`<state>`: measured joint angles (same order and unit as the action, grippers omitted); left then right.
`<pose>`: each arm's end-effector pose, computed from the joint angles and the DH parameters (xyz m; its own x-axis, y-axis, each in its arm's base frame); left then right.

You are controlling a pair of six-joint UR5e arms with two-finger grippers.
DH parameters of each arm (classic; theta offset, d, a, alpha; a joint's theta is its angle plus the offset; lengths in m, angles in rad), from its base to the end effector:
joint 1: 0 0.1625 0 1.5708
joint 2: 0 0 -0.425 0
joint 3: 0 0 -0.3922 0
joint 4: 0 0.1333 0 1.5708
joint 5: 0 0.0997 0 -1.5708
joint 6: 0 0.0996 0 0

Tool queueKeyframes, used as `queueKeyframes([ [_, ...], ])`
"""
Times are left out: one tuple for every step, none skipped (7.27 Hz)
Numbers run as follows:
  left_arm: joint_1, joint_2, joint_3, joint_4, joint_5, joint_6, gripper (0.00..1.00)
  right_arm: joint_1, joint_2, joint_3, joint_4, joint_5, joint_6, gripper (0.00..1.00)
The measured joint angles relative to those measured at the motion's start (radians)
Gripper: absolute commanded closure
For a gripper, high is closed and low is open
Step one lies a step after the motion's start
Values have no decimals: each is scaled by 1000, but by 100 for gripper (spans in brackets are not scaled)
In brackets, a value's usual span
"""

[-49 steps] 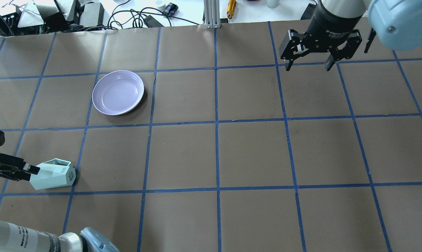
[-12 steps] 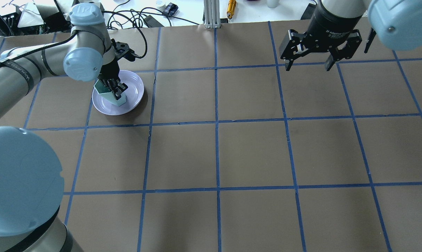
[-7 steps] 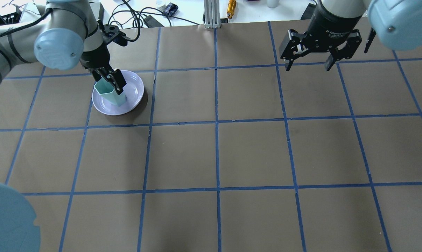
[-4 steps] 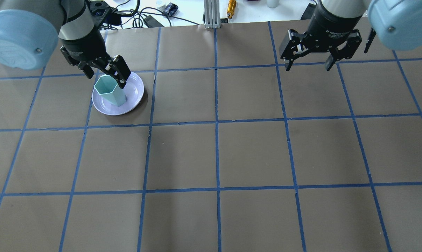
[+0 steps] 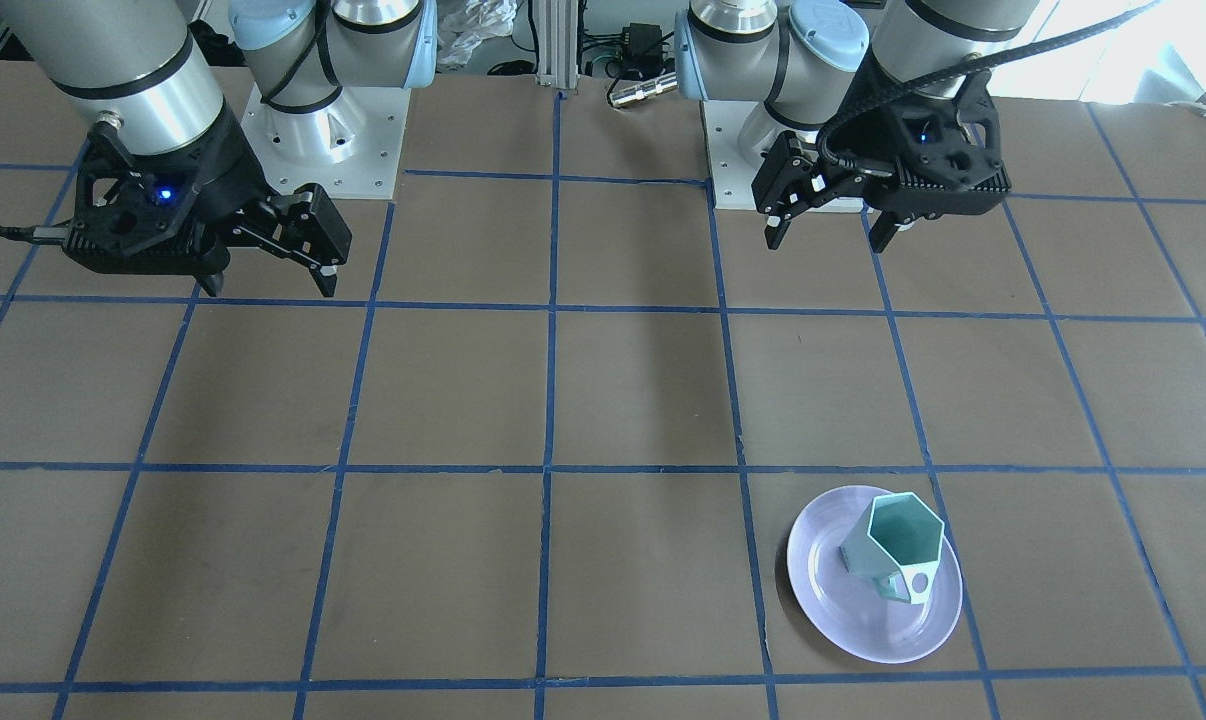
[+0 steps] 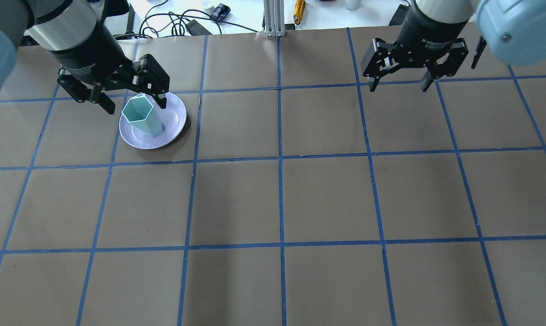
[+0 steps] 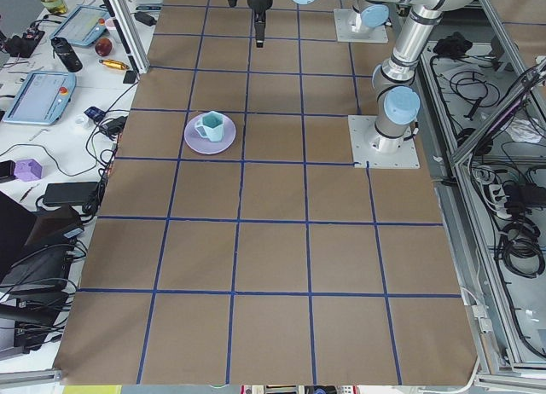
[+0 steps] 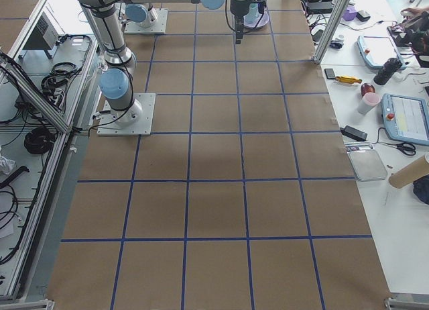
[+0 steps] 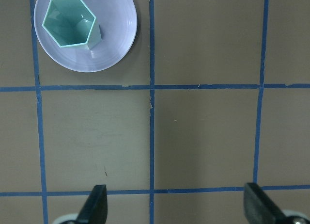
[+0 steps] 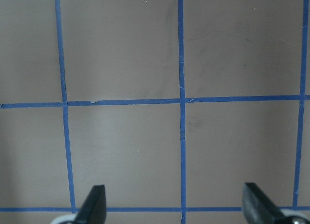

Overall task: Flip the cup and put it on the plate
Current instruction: 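Open the left gripper and raise it away from the upright mug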

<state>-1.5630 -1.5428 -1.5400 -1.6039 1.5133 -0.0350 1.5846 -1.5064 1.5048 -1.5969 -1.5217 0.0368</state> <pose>-0.1353 -0.4829 0.5135 -0.9974 -0.0413 0.0583 -0.0427 0.9988 -0.0237 0.1454 -0.5200 0.4906 -0.9985 0.0216 -0.0500 0.0230 0.9994 -0.0259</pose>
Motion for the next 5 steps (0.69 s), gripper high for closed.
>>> queueKeyframes([
  [0,1,-1,-1,1,-4,0,0,0,0,0,0,0,0],
  [0,0,-2,-2,5,-5,0,0,0,0,0,0,0,0],
  [0,-1,-7,-1,8,-5,0,0,0,0,0,0,0,0],
  [0,0,-20,3,10,-8,0,0,0,0,0,0,0,0],
  [1,0,-35,14,13,-11,0,0,0,0,0,0,0,0],
])
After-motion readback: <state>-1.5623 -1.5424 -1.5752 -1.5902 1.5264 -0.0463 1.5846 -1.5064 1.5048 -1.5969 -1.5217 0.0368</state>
